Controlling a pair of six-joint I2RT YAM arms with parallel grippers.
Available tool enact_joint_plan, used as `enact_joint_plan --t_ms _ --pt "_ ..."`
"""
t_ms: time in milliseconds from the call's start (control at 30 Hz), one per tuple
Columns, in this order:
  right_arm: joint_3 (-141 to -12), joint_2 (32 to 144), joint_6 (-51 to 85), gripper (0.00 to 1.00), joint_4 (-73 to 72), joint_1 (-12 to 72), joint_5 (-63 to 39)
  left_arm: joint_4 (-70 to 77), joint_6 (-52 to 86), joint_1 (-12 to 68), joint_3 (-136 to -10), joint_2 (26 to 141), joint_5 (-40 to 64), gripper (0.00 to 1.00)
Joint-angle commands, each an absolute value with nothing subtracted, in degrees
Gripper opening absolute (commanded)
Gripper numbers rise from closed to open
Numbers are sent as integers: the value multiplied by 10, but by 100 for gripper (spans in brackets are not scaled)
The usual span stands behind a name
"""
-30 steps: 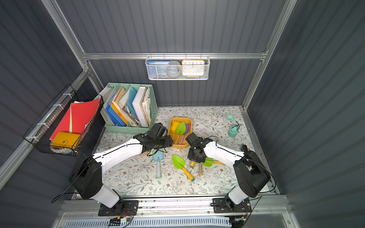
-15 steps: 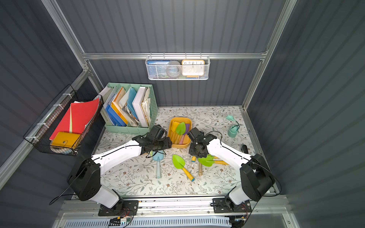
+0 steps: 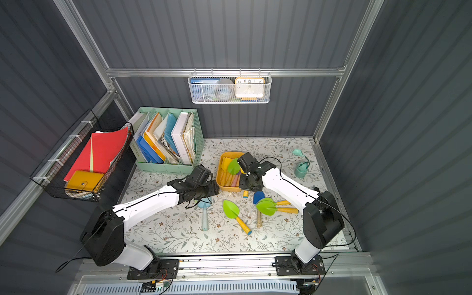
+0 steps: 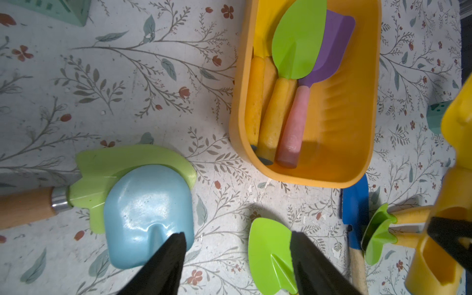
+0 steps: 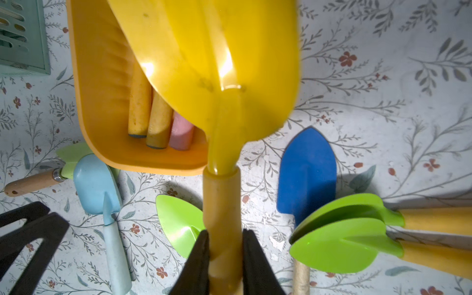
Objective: Put the shovel into the storage box
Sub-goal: Place the shovel in the storage box.
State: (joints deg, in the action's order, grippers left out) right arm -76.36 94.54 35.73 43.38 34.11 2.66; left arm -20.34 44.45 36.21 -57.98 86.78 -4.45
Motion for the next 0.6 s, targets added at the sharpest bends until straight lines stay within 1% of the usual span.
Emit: enact_joint_plan --t_ms 0,333,567 --pt "-808 973 328 18 453 335 27 -211 457 359 -569 849 -54 70" --pt "-930 1082 317 18 462 314 0 -206 464 359 -561 848 -48 70" --pt "-985 1159 328 18 464 305 0 -203 468 359 -552 845 -47 70"
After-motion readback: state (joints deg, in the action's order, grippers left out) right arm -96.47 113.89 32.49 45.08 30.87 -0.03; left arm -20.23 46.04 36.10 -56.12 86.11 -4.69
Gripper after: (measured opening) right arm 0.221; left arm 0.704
